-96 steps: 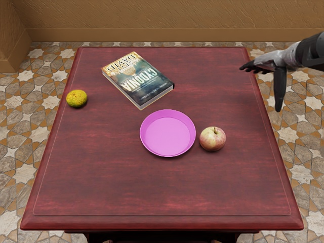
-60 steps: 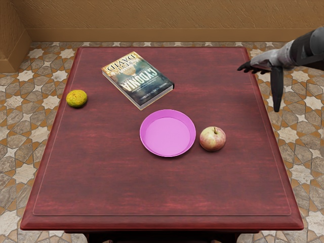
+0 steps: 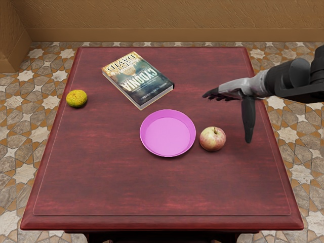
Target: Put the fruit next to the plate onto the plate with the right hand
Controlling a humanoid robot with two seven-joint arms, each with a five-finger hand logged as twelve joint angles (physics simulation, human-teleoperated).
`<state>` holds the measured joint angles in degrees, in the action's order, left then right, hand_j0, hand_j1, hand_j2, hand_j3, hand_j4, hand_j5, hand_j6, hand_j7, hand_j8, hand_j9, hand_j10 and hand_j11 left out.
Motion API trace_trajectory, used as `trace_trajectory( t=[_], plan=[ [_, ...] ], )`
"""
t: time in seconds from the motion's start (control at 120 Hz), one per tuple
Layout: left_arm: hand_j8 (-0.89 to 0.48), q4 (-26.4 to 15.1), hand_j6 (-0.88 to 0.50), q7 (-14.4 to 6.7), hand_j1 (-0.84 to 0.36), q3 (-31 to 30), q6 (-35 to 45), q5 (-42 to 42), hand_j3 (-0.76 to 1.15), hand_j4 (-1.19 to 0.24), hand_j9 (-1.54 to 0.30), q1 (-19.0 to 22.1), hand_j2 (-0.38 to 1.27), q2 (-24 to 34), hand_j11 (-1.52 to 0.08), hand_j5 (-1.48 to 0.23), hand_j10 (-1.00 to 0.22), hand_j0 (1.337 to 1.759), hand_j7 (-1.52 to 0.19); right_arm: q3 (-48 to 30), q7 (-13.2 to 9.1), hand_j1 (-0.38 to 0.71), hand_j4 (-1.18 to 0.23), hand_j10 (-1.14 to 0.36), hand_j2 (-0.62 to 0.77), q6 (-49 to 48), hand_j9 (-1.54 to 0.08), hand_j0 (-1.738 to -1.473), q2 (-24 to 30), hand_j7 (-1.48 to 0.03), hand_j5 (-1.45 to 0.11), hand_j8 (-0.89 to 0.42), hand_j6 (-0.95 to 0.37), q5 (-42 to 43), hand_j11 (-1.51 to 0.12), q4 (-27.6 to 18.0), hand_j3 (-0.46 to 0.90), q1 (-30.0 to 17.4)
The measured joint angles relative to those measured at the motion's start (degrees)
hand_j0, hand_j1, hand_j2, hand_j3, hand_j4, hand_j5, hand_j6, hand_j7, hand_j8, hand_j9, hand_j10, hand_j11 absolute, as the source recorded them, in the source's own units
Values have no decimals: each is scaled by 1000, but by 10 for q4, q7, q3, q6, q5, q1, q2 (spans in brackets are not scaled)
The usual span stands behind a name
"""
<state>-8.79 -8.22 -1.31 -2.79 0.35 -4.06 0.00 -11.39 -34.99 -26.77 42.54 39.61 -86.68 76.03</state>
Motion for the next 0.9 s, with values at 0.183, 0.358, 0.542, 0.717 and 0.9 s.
trace_trajectory(
  t=[0.183, 0.358, 0.542, 0.717, 0.9],
  plan=[
    [-9, 0, -9, 0, 339, 0, 0, 0, 0, -9, -11, 0, 2, 0, -11, -11, -9, 1658, -11, -4, 0, -349, -3, -2, 0, 65, 0, -1658, -4, 0, 0, -3, -4, 21, 0, -6, 0, -24],
    [-9, 0, -9, 0, 339, 0, 0, 0, 0, -9, -11, 0, 2, 0, -11, -11, -9, 1658, -11, -6, 0, -349, -3, -2, 1, 111, 0, -1658, -16, 0, 0, -3, -4, 29, 0, -36, 0, -45],
    [-9, 0, -9, 0, 339, 0, 0, 0, 0, -9, -11, 0, 2, 0, -11, -11, -9, 1658, -11, -4, 0, -349, -3, -2, 1, 181, 0, -1658, -8, 0, 0, -3, -4, 69, 0, -109, 0, -79],
    [-9, 0, -9, 0, 339, 0, 0, 0, 0, -9, -11, 0, 2, 0, -11, -11, -9, 1658, -11, -7, 0, -349, -3, -2, 1, 230, 0, -1658, -4, 0, 0, -3, -4, 144, 0, -125, 0, -126],
    [-9, 0, -9, 0, 339, 0, 0, 0, 0, -9, -11, 0, 2, 0, -11, -11, -9, 1658, -11, -8, 0, -290, -53, -52, -8, 251, -65, -1658, -9, -65, -65, -53, -55, 195, -65, -128, 0, -155]
  ],
)
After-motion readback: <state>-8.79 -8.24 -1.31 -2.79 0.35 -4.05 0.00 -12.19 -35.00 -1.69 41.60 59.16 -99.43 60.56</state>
